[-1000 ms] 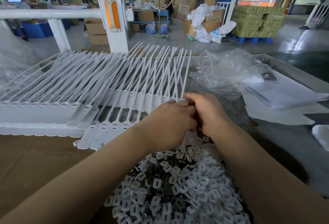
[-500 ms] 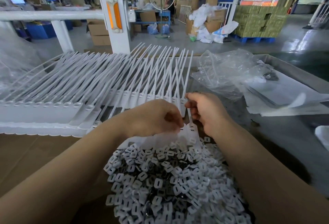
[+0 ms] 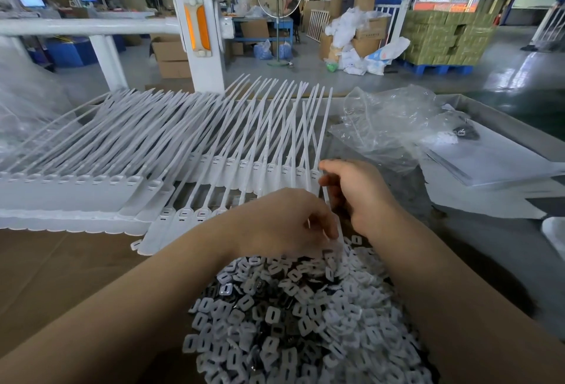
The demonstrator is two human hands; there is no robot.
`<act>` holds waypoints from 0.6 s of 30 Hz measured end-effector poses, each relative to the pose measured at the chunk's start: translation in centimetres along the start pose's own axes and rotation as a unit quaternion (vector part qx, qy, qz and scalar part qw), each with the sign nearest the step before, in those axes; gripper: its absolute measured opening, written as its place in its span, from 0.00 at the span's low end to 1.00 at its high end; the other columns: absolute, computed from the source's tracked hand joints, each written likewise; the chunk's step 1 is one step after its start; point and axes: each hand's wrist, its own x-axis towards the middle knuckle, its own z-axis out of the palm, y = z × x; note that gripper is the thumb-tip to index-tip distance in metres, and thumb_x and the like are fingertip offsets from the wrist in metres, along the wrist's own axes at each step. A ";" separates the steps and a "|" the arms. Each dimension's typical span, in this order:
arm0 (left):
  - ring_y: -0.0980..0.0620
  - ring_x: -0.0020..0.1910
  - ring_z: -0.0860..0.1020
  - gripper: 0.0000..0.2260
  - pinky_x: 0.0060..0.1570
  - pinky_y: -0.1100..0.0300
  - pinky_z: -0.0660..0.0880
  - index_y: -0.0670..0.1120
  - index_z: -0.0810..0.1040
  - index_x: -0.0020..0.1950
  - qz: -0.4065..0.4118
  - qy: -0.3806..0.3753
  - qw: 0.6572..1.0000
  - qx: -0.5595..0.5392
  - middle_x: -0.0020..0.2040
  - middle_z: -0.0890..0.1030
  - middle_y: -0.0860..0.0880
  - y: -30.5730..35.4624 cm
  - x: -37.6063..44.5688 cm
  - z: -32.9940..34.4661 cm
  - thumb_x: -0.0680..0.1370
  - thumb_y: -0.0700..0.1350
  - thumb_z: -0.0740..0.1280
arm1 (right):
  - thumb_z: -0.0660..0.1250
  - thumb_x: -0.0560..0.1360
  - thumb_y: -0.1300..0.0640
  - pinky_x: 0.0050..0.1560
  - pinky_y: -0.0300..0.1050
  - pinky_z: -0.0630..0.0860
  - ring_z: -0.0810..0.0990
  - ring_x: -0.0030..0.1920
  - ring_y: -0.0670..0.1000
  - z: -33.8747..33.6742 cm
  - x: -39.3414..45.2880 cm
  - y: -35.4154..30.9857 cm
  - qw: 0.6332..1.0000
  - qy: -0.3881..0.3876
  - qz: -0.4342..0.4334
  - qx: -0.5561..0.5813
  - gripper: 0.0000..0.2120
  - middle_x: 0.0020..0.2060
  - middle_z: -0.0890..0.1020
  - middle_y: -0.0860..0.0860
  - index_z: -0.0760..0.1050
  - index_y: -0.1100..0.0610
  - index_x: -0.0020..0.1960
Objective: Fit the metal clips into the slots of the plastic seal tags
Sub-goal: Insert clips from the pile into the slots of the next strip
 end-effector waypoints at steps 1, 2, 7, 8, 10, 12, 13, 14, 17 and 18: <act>0.71 0.42 0.76 0.05 0.41 0.80 0.67 0.54 0.84 0.47 0.007 -0.017 1.000 -0.009 0.40 0.80 0.67 0.1 0.1 0.2 0.76 0.45 0.70 | 0.68 0.76 0.57 0.29 0.43 0.67 0.68 0.28 0.48 0.0 0.0 0.0 1.000 0.000 0.001 -0.001 0.06 0.29 0.80 0.50 0.80 0.58 0.43; 0.71 0.41 0.77 0.05 0.42 0.80 0.67 0.53 0.84 0.48 0.013 -0.044 0.999 -0.018 0.39 0.80 0.68 0.3 0.1 0.2 0.77 0.44 0.70 | 0.69 0.76 0.57 0.29 0.43 0.66 0.68 0.28 0.48 0.0 0.0 0.0 1.000 -0.001 0.001 0.000 0.05 0.28 0.80 0.49 0.80 0.58 0.43; 0.68 0.43 0.80 0.07 0.47 0.72 0.72 0.56 0.83 0.48 -0.005 -0.076 0.997 -0.017 0.42 0.82 0.65 -0.4 -0.8 -2.7 0.77 0.43 0.70 | 0.67 0.77 0.58 0.28 0.42 0.66 0.68 0.28 0.47 -0.1 0.0 0.1 1.000 -0.010 -0.021 -0.007 0.04 0.26 0.80 0.47 0.80 0.57 0.48; 0.68 0.41 0.80 0.07 0.46 0.70 0.71 0.57 0.82 0.47 -0.026 -0.057 0.998 -0.006 0.41 0.82 0.65 -1.1 -1.0 -3.6 0.76 0.43 0.71 | 0.67 0.77 0.58 0.28 0.41 0.66 0.68 0.28 0.47 0.0 0.0 0.1 0.999 -0.014 -0.028 -0.008 0.04 0.27 0.80 0.48 0.80 0.57 0.48; 0.68 0.39 0.79 0.07 0.42 0.67 0.69 0.58 0.81 0.44 -0.071 -0.024 0.996 0.040 0.39 0.81 0.66 -2.5 -1.5 -5.0 0.74 0.45 0.74 | 0.66 0.78 0.59 0.28 0.40 0.66 0.69 0.28 0.47 0.0 -0.1 0.1 0.999 -0.027 -0.042 -0.022 0.04 0.27 0.80 0.48 0.80 0.57 0.47; 0.70 0.38 0.78 0.06 0.38 0.67 0.68 0.57 0.81 0.42 -0.109 -0.005 0.992 0.065 0.38 0.81 0.69 -3.8 -1.7 -5.5 0.72 0.47 0.76 | 0.68 0.78 0.59 0.29 0.40 0.67 0.69 0.29 0.47 0.0 -0.3 0.1 0.995 -0.043 -0.063 -0.060 0.03 0.27 0.80 0.47 0.80 0.55 0.47; 0.71 0.38 0.78 0.05 0.38 0.67 0.68 0.56 0.81 0.41 -0.119 -0.004 0.991 0.059 0.38 0.81 0.69 -4.2 -1.7 -5.4 0.72 0.47 0.76 | 0.69 0.77 0.58 0.30 0.40 0.67 0.70 0.29 0.47 0.0 -0.5 0.1 0.992 -0.054 -0.079 -0.084 0.03 0.27 0.81 0.47 0.81 0.54 0.46; 0.71 0.38 0.78 0.05 0.39 0.67 0.68 0.56 0.82 0.41 -0.122 -0.010 0.991 0.052 0.38 0.81 0.69 -4.5 -1.6 -5.3 0.72 0.47 0.76 | 0.69 0.77 0.57 0.32 0.40 0.67 0.71 0.30 0.46 0.0 -0.6 0.1 0.987 -0.065 -0.095 -0.110 0.02 0.28 0.81 0.46 0.81 0.53 0.46; 0.67 0.37 0.79 0.05 0.38 0.68 0.69 0.54 0.82 0.40 -0.123 -0.027 0.991 0.051 0.39 0.83 0.63 -5.0 -1.3 -4.7 0.71 0.47 0.77 | 0.71 0.75 0.55 0.32 0.35 0.71 0.75 0.28 0.39 0.0 -1.1 0.2 0.968 -0.095 -0.145 -0.182 0.03 0.31 0.82 0.45 0.81 0.48 0.43; 0.66 0.37 0.79 0.05 0.38 0.68 0.69 0.53 0.82 0.40 -0.125 -0.028 0.991 0.048 0.39 0.84 0.61 -5.0 -1.3 -4.7 0.70 0.47 0.77 | 0.72 0.75 0.55 0.30 0.31 0.71 0.76 0.28 0.37 0.1 -1.2 0.3 0.961 -0.103 -0.161 -0.198 0.04 0.32 0.82 0.45 0.81 0.47 0.43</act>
